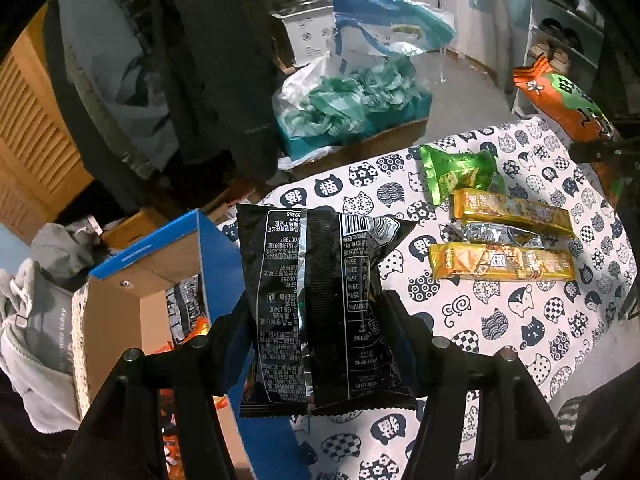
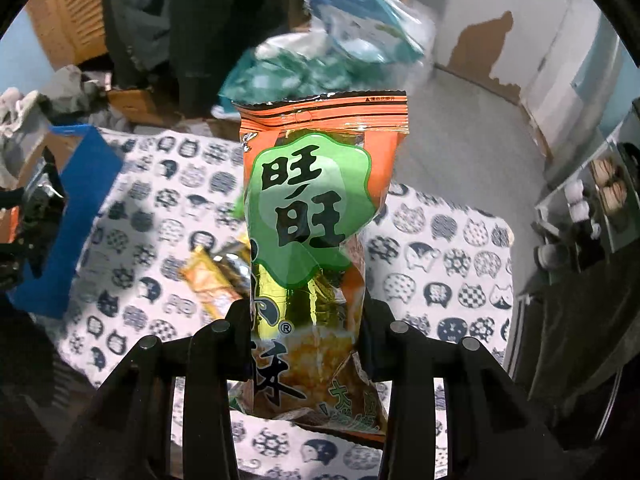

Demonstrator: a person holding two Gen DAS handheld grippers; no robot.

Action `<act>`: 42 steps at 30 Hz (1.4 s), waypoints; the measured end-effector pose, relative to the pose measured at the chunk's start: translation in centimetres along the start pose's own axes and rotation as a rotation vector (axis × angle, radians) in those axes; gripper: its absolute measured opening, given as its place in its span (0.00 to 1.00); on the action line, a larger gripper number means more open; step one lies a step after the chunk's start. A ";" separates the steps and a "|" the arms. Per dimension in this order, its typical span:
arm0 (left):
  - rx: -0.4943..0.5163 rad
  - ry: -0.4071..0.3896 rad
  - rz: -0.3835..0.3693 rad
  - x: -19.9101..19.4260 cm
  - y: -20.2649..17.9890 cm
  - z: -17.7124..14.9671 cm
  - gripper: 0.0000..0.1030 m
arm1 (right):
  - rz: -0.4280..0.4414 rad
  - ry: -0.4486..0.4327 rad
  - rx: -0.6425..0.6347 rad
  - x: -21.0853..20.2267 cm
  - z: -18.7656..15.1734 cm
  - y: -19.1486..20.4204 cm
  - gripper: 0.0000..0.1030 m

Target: Organize snacks

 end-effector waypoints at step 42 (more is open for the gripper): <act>-0.225 -0.036 0.108 -3.6 15.5 -9.6 0.61 | 0.291 0.108 -0.289 1.8 2.2 28.7 0.36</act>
Point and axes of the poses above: each gripper's, at about its wrist camera, not at the fingertips, and x roughly the way its jaws point, y to its left, z to its top, the point moved 6 cm from there along x, roughly the way its jaws point, and after that the axes turned 14 degrees about x, right-handed, at the moved point
